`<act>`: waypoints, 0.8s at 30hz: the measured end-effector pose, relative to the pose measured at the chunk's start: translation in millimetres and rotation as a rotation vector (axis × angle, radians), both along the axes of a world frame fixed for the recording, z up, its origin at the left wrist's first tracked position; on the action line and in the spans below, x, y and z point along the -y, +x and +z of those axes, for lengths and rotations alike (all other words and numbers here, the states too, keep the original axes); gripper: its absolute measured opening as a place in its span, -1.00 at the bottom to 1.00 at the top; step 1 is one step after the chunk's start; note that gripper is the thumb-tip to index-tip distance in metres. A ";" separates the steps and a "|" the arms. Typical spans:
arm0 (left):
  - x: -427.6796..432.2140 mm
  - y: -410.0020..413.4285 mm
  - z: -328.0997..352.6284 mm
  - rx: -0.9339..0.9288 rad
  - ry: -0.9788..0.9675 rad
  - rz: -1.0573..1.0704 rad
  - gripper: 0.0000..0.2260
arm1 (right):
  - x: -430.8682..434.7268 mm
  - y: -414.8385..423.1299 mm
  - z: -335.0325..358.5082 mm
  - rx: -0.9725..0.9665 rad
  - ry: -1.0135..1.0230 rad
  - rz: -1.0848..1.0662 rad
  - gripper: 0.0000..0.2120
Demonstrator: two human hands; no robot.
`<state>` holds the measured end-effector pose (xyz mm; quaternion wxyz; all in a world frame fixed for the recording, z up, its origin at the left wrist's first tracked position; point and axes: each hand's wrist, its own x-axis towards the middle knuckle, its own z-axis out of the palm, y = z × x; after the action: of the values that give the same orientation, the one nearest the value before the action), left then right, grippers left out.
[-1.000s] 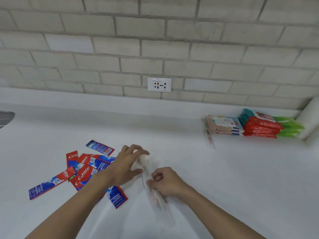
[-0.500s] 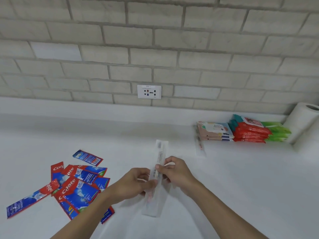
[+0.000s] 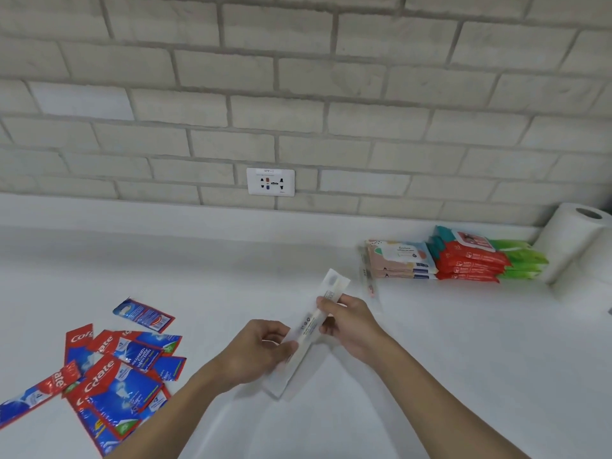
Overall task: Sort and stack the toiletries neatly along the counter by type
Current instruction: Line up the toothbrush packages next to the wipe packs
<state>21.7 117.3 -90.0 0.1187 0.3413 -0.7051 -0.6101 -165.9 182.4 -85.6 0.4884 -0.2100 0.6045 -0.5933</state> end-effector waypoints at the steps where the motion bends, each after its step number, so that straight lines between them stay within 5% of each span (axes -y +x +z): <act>1: 0.5 -4.8 -0.6 -0.004 -0.002 0.010 -0.92 | 1.0 -5.8 -0.1 0.015 -0.005 0.007 -0.91; 9: 6.5 -40.7 -4.4 -0.010 -0.008 0.110 -0.91 | 19.5 -44.2 -4.4 0.046 0.016 0.014 -0.89; 19: 16.6 -95.1 -25.9 0.007 -0.012 0.312 -0.95 | 30.8 -91.1 -13.8 -0.134 0.078 -0.094 -0.77; 24: 22.0 -125.6 -36.5 0.065 -0.008 0.403 -0.95 | 31.2 -115.6 -22.1 -0.444 0.120 -0.097 -0.89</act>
<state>-104.0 95.4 -126.5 0.2168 0.4947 -0.6285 -0.5598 -281.5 151.2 -107.7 0.3259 -0.2766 0.7407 -0.5183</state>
